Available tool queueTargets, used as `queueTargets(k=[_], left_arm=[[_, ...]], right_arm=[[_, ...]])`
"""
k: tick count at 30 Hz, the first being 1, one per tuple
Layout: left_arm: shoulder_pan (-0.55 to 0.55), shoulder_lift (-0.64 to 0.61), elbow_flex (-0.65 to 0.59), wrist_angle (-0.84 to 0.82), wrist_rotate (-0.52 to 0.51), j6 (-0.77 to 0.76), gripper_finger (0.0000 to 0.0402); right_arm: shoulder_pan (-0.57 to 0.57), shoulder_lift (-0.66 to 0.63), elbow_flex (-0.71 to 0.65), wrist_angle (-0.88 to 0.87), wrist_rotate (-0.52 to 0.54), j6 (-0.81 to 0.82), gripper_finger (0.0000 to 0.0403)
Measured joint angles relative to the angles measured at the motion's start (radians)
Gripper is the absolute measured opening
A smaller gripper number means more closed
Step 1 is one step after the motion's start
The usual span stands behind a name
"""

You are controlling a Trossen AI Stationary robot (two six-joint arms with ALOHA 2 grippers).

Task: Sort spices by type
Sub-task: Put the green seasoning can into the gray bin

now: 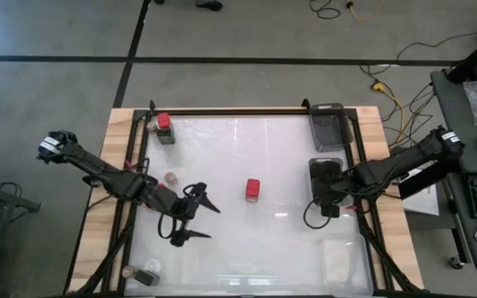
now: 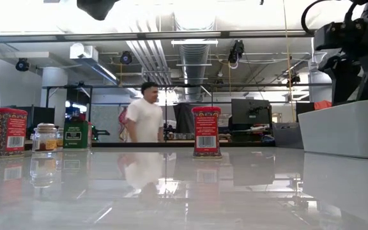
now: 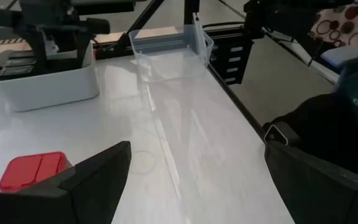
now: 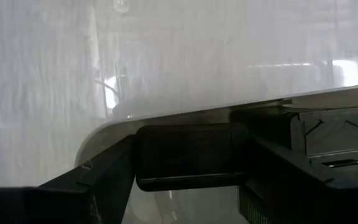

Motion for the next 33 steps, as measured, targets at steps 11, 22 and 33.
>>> queueTargets(k=[11,22,33], left_arm=[[0.0,0.0,0.0,-0.008,-0.001,-0.021,0.0354],[0.0,-0.001,0.082,-0.367,-0.002,-0.303,0.0354],[0.0,-0.027,0.226,-0.666,-0.013,-0.476,0.0354]], right_arm=[[0.0,0.001,0.002,-0.009,0.013,0.0,0.0304],[0.0,0.001,0.079,-0.085,0.019,0.008,0.0349],[0.0,0.026,0.369,-0.204,0.067,0.072,0.0354]])
